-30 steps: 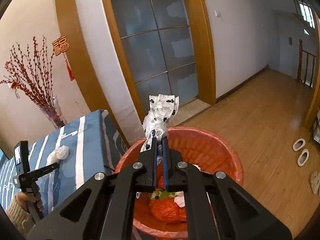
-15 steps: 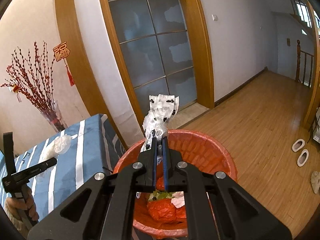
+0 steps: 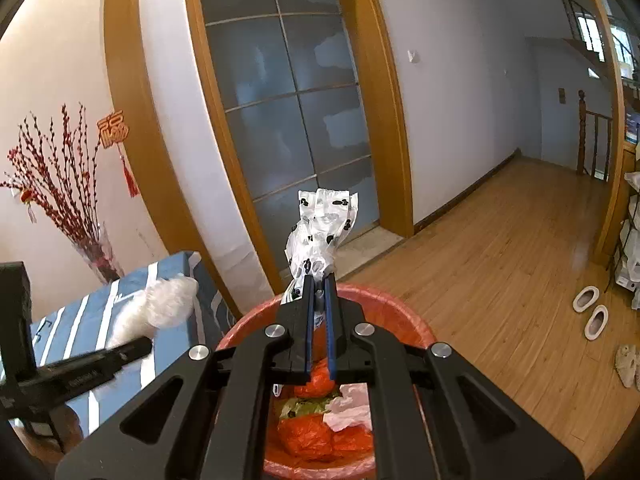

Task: Collect trash
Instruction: 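Carry both bags over the wastebasket and open both tools, then withdraw both open tools from the wastebasket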

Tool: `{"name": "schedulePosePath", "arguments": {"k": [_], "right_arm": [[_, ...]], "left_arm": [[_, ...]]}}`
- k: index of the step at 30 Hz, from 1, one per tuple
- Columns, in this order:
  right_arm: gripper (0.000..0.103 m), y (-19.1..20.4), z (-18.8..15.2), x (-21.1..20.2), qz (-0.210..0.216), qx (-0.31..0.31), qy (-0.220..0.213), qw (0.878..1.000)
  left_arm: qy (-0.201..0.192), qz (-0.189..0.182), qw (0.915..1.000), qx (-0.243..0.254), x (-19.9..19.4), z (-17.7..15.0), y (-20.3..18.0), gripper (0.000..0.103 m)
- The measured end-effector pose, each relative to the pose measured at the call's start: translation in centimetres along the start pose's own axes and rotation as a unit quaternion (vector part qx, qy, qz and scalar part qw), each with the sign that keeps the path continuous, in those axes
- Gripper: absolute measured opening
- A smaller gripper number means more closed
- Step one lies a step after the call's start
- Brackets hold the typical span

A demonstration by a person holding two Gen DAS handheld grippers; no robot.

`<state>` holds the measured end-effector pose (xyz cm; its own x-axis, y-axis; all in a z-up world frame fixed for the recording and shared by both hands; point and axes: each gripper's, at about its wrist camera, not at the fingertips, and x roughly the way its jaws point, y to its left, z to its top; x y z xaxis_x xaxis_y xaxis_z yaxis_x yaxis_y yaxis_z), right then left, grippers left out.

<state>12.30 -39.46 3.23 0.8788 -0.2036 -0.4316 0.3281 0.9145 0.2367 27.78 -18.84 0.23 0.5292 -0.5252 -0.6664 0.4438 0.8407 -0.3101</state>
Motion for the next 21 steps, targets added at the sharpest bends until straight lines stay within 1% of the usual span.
{"name": "schedulePosePath", "arguments": {"k": [4, 6, 7, 10, 11, 12, 14, 17, 19, 20, 21], "right_arm": [[0.006, -1.1, 0.1, 0.4, -0.002, 0.018, 0.004, 1.000], [0.007, -1.6, -0.1, 0.9, -0.004, 0.026, 0.013, 1.000], [0.007, -1.9, -0.2, 1.1, -0.005, 0.032, 0.016, 0.999], [0.017, -2.7, -0.6, 1.2, -0.004, 0.046, 0.026, 0.999], [0.023, -3.0, -0.7, 1.1, -0.004, 0.049, 0.027, 0.998], [0.029, -3.3, -0.8, 0.9, -0.004, 0.050, 0.026, 0.998], [0.030, -3.6, -0.8, 0.7, -0.003, 0.055, 0.028, 0.998], [0.032, -3.8, -0.9, 0.4, 0.002, 0.066, 0.029, 0.997], [0.047, -3.8, -0.9, -0.3, -0.002, 0.062, 0.022, 0.998], [0.061, -3.7, -0.9, -0.8, -0.007, 0.060, 0.015, 0.998], [0.073, -3.5, -1.0, -1.5, -0.011, 0.056, 0.005, 0.998]], "left_arm": [[0.014, -0.016, 0.9998, 0.003, 1.6, -0.2, -1.7, 0.024], [0.025, -0.017, 0.9995, 0.005, 2.9, -0.5, -2.4, 0.026], [0.031, -0.016, 0.9994, 0.005, 3.5, -0.6, -2.7, 0.029], [0.052, -0.013, 0.9985, 0.001, 5.2, -1.5, -2.8, 0.035], [0.059, -0.013, 0.9982, 0.000, 5.6, -1.8, -2.7, 0.039], [0.064, -0.012, 0.9979, -0.001, 5.8, -2.0, -2.5, 0.041], [0.070, -0.011, 0.9975, -0.004, 6.3, -2.3, -2.1, 0.045], [0.077, -0.010, 0.9968, -0.015, 6.3, -2.7, -1.4, 0.048], [0.074, -0.005, 0.9971, -0.015, 5.7, -2.9, -1.0, 0.050], [0.069, -0.002, 0.9975, -0.014, 5.2, -3.0, -0.8, 0.053], [0.065, 0.002, 0.9978, -0.012, 4.7, -3.2, -0.7, 0.055]]}}
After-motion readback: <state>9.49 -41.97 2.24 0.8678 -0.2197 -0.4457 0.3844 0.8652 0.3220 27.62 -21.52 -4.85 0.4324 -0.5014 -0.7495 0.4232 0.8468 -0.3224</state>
